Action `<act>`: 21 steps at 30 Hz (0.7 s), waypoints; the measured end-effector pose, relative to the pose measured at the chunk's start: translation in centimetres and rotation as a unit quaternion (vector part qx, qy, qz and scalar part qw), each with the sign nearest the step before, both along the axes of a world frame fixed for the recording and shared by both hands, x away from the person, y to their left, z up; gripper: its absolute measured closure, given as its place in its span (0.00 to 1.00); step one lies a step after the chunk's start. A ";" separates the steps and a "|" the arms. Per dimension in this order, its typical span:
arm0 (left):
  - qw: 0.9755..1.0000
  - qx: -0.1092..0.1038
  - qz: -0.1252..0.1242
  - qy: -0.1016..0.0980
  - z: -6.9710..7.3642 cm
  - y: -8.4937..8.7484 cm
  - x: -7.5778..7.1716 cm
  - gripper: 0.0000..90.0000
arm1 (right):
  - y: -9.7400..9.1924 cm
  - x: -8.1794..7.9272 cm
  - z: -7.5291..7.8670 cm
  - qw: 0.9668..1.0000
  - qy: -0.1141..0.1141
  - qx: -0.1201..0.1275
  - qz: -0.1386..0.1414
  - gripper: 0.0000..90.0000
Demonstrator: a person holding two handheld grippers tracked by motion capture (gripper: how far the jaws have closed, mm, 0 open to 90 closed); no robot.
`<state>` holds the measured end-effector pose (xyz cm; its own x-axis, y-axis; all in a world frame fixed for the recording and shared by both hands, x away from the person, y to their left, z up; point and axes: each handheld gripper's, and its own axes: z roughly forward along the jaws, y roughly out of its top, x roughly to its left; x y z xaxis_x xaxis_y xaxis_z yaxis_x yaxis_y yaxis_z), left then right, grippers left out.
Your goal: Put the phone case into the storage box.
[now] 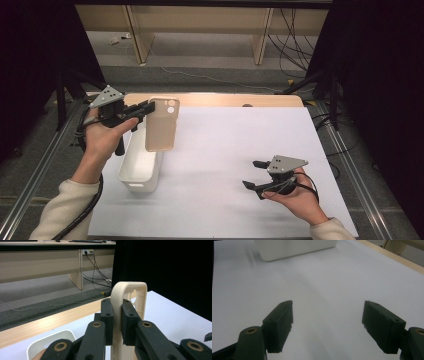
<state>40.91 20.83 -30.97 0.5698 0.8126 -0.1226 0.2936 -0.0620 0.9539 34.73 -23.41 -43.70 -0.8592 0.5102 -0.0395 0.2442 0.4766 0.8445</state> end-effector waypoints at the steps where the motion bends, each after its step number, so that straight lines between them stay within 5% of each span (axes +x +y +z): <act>1: 1.000 0.002 0.001 -0.001 0.0 0.1 0.0 0.91 | 0.0 0.0 0.0 1.000 0.000 0.000 0.000 0.29; 21: 1.000 0.000 0.014 -0.003 0.1 1.2 0.6 0.91 | 0.0 0.0 0.0 1.000 0.000 -0.001 0.000 0.29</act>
<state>41.51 21.99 -30.83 0.5482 0.8278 -0.1188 0.2891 -0.0543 0.9558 34.73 -23.40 -43.72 -0.8596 0.5094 -0.0398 0.2446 0.4787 0.8432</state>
